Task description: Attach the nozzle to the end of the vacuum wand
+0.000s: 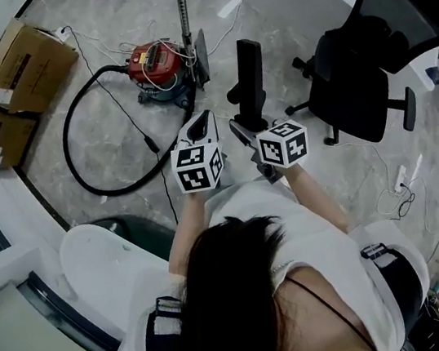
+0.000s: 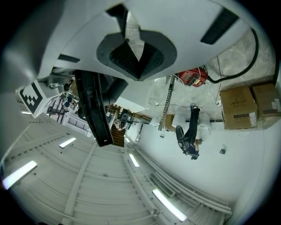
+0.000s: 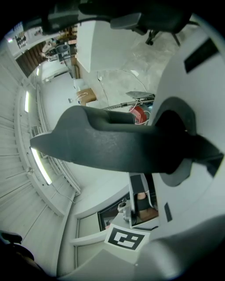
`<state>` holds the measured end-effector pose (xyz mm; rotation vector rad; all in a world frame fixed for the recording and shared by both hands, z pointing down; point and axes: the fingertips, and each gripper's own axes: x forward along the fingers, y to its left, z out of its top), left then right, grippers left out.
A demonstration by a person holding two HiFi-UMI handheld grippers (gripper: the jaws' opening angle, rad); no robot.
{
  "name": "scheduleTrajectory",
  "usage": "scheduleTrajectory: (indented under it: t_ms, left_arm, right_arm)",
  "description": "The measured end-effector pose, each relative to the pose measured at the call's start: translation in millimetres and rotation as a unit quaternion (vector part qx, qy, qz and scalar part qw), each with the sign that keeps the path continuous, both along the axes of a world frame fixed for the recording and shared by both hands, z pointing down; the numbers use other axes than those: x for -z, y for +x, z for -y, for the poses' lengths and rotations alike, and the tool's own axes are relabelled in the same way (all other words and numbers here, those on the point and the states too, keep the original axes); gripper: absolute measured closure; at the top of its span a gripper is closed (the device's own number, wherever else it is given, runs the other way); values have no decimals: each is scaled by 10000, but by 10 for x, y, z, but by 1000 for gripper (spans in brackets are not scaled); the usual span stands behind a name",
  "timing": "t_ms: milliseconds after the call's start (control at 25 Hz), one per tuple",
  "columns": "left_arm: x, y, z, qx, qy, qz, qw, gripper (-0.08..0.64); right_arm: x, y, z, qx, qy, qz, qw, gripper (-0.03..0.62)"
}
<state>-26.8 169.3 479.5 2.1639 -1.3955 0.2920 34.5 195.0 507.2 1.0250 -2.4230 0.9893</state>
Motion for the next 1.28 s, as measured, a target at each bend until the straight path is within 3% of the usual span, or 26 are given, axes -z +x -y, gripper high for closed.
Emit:
scheduleTrajectory:
  t_ms: [400, 680, 920, 1280]
  left_arm:
    - [-6, -223, 414, -199, -20, 55, 9998, 557]
    - [-93, -365, 679, -265, -306, 239, 9989, 557]
    - [-92, -372, 841, -461, -277, 256, 9982, 557]
    - [-104, -465, 1009, -389, -238, 173, 9988, 557]
  right_arm:
    - [21, -258, 370, -200, 24, -63, 9998, 514]
    - [21, -416, 675, -474, 106, -50, 9988, 514]
    - [37, -513, 850, -584, 179, -40, 9981, 514]
    - [5, -552, 927, -594, 211, -143, 9979, 514]
